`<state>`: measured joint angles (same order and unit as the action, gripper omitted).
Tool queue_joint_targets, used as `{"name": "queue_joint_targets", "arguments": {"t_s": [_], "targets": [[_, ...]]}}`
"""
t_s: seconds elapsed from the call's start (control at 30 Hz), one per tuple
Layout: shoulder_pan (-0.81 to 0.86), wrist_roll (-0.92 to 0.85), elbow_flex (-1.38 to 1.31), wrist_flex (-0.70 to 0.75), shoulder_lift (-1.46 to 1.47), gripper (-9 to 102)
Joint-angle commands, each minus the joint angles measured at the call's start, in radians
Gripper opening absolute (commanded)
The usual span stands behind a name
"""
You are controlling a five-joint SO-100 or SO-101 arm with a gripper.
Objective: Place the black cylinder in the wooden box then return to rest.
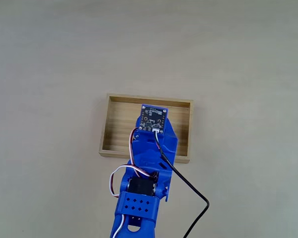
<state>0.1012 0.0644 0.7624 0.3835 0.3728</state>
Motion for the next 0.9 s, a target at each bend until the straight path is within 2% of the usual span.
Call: {"name": "queue_joint_targets", "arguments": {"t_s": [0.0, 0.87], "targets": [[-0.006, -0.006, -0.023, -0.049, -0.015, 17], [-0.026, 0.006, -0.123, -0.123, -0.219, 17]]}}
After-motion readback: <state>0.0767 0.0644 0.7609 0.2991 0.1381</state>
